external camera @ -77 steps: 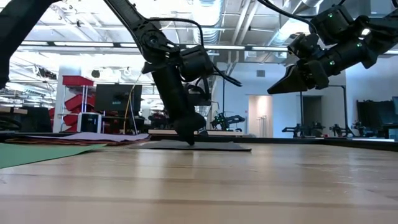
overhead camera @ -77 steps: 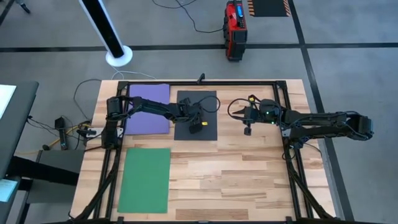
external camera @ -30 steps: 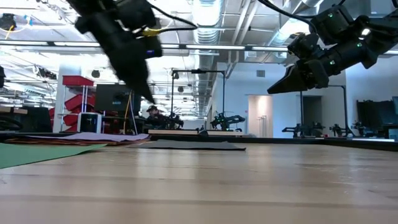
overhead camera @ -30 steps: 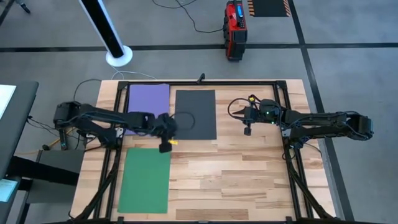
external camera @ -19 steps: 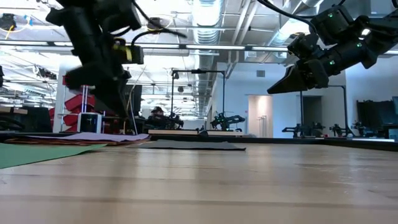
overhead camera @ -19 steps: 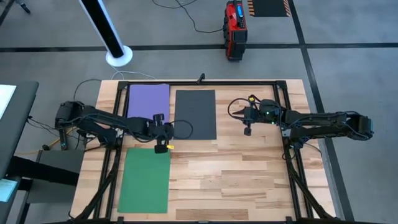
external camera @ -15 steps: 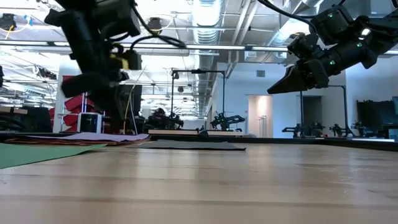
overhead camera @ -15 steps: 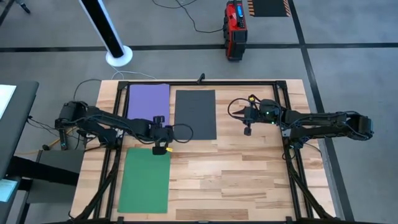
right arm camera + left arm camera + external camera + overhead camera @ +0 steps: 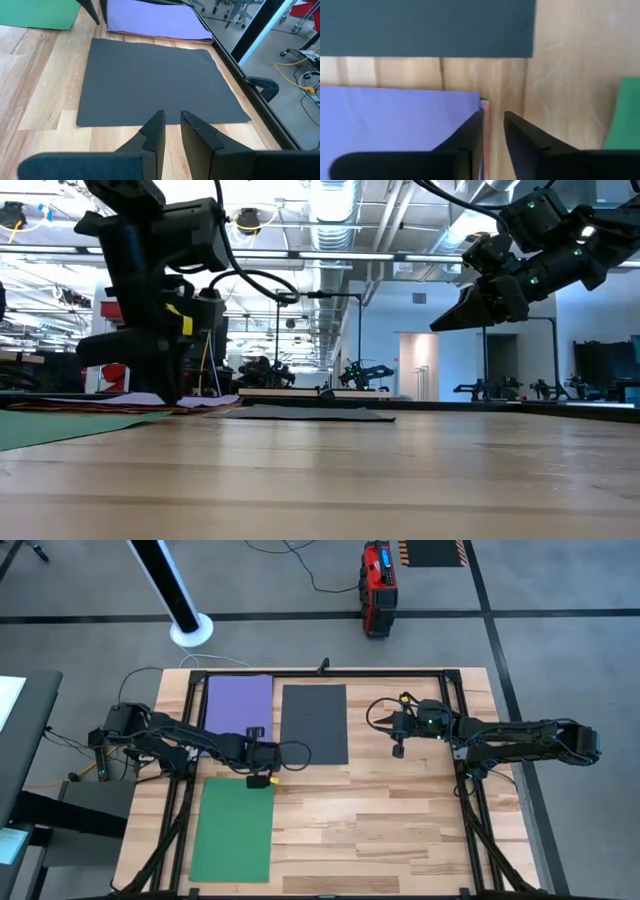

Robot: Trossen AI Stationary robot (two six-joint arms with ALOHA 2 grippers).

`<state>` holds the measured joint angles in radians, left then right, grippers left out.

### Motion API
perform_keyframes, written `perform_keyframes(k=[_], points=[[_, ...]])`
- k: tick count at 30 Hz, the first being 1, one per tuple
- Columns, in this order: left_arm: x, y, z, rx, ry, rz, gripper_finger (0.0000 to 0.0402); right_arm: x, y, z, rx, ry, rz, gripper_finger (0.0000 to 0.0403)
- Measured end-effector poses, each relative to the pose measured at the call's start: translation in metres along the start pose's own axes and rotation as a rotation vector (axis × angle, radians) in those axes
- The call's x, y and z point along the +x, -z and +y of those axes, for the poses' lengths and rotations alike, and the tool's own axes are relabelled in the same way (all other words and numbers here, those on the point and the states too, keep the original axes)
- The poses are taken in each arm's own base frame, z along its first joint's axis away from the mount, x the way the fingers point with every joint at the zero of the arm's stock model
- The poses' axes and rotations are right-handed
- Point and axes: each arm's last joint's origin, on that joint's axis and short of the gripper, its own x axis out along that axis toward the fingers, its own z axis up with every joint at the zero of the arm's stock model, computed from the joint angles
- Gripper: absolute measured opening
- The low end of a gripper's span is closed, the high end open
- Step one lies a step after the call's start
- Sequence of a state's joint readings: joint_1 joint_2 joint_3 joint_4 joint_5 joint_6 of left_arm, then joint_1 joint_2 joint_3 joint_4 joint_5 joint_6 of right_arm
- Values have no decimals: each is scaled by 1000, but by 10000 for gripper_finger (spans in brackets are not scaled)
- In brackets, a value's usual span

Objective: Organize paper
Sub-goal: Move the purple paper to the top right of the table

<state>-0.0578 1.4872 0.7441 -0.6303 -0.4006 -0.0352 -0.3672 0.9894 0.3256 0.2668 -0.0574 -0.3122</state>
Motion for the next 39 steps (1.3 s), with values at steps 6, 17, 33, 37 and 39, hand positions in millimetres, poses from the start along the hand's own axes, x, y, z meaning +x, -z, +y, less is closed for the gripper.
perform_keyframes(k=[6,17,33,37,39], points=[[4,4,3,-32,-27,18,106,0,0,0,0,1,-1,59],[15,17,7,-106,-37,66,88,0,0,0,-2,2,-3,59],[10,16,4,-138,70,75,1,0,0,0,-2,2,-3,59],[3,15,6,-157,78,57,1,0,0,0,-2,2,-3,59],[-2,14,8,-169,80,37,1,0,0,0,-2,2,-3,59]])
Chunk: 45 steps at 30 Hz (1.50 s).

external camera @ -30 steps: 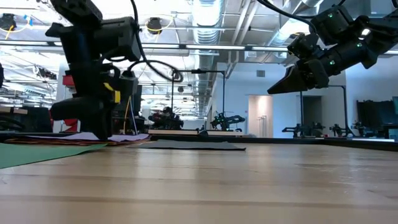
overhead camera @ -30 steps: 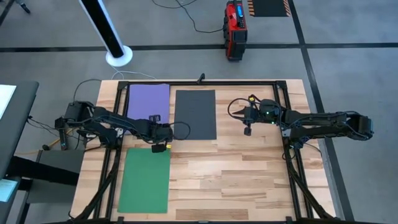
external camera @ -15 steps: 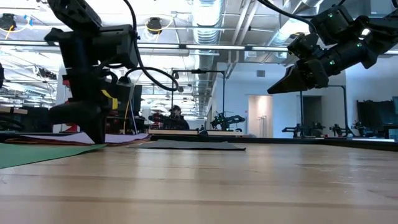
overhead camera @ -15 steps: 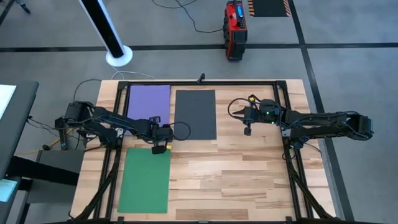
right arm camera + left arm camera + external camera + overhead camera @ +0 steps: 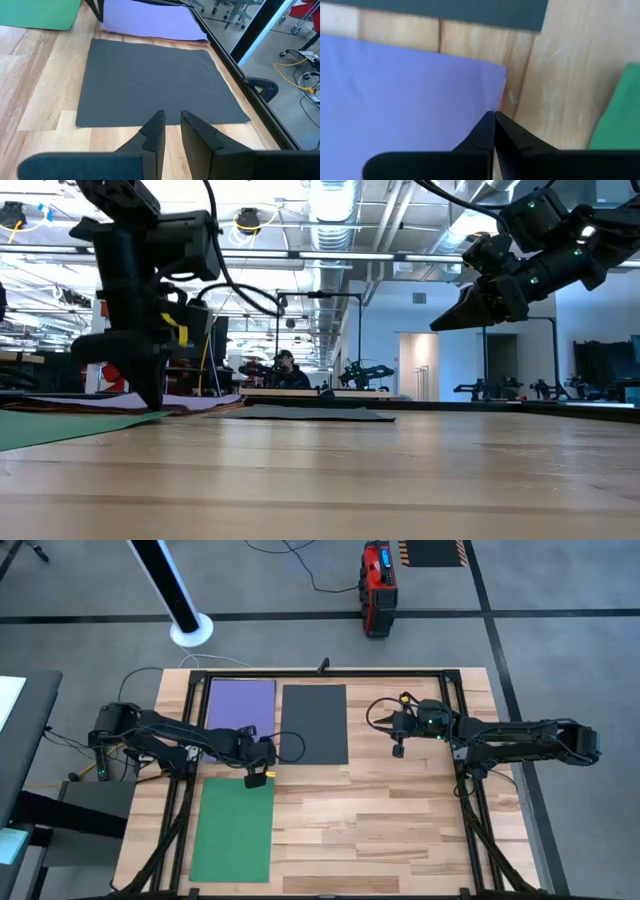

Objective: Organize paper
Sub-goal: Move the purple paper to the top right of the table

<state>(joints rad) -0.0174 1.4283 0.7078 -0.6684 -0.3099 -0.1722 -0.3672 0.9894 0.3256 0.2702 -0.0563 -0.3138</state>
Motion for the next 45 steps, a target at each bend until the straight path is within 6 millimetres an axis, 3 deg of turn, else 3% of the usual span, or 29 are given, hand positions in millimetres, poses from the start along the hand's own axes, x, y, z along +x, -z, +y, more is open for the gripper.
perform_keyframes(k=[18,32,45], points=[[-38,3,12,-109,73,-179,0,0,0,0,0,0,0,59],[-24,13,19,-141,39,-115,0,0,0,0,0,0,0,59],[-24,12,18,-87,74,-120,9,0,0,0,0,0,1,59]])
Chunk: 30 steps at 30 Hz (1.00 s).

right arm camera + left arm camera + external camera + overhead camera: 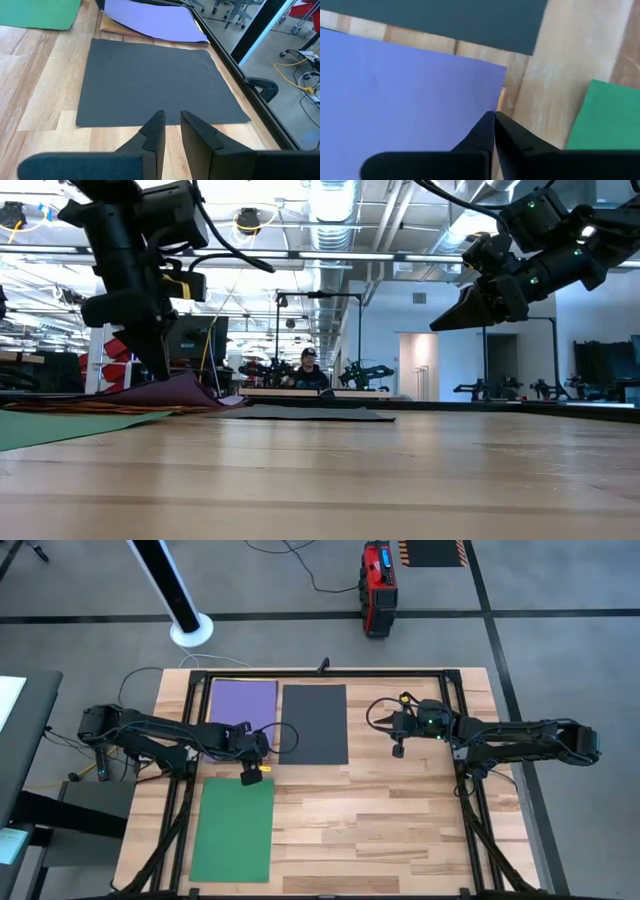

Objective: Organize paper
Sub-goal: Move the purple paper to the top right of the table

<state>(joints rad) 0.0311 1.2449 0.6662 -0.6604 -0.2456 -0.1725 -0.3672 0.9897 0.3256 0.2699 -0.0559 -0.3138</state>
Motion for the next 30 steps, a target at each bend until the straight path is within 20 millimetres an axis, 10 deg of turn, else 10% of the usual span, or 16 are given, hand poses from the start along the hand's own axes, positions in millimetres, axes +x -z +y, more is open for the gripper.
perform_keyframes(k=[30], points=[[2,-9,7,-35,-14,-78,1,0,0,0,0,0,0,59]])
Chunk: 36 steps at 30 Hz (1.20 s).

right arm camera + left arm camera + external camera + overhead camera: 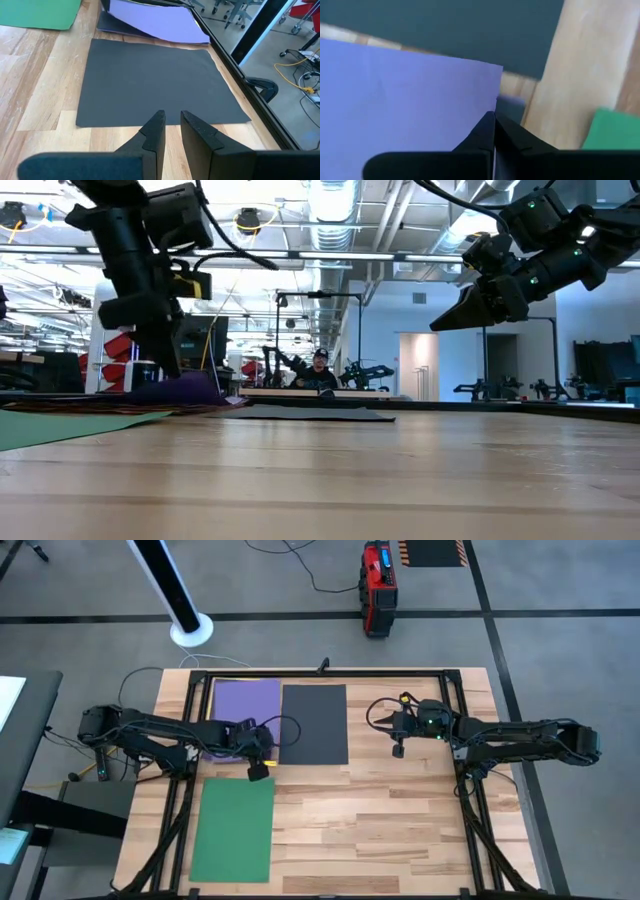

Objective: Organize paper
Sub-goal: Move the purple paper to the top right of the table

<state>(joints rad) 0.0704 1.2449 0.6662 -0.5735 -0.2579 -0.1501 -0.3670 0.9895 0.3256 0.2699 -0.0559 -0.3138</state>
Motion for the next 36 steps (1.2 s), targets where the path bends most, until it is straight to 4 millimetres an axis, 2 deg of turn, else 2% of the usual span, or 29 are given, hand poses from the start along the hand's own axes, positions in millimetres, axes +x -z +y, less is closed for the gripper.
perform_keyframes(k=[13,19,31,36], points=[[-4,-23,-9,-55,122,-234,0,0,0,0,0,0,0,59],[-9,-31,-17,-148,216,-318,0,0,0,0,0,1,-2,59],[-21,-38,-42,-227,373,-417,0,0,-2,-1,-2,8,-22,59],[-27,-44,-46,-242,398,-498,0,0,-3,-1,-3,13,-36,59]])
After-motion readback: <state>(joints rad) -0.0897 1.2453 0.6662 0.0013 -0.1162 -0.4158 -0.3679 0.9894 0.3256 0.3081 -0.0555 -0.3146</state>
